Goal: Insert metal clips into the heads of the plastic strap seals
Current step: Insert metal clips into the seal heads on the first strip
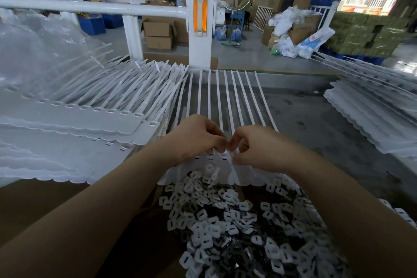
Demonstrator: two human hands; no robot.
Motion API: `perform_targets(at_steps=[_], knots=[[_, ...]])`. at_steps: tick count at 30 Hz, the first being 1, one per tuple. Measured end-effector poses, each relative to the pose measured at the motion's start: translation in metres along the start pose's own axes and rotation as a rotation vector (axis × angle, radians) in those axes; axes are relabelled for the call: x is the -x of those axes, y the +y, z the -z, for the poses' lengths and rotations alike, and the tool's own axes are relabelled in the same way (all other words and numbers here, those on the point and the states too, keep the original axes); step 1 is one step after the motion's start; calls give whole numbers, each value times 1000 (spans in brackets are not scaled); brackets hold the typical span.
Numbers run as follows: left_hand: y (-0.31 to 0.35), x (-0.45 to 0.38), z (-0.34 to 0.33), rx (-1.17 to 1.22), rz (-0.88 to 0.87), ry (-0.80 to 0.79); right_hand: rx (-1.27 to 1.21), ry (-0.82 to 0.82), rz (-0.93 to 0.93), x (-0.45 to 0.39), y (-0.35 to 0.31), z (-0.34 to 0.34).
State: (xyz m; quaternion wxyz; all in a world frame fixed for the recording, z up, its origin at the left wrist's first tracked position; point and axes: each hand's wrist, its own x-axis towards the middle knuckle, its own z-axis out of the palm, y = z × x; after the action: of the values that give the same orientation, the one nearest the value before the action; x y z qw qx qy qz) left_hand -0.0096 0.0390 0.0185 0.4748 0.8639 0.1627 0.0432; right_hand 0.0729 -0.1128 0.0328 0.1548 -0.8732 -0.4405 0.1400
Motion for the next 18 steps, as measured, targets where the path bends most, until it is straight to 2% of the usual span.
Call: perform_targets(at_steps=[11,18], knots=[[9,-2,-2,-216,60,-29,-34,-21,-15,-3,1,-1],[7,-3,-2,-241,49,-24,-29,-20,-11,-4,2,-1]])
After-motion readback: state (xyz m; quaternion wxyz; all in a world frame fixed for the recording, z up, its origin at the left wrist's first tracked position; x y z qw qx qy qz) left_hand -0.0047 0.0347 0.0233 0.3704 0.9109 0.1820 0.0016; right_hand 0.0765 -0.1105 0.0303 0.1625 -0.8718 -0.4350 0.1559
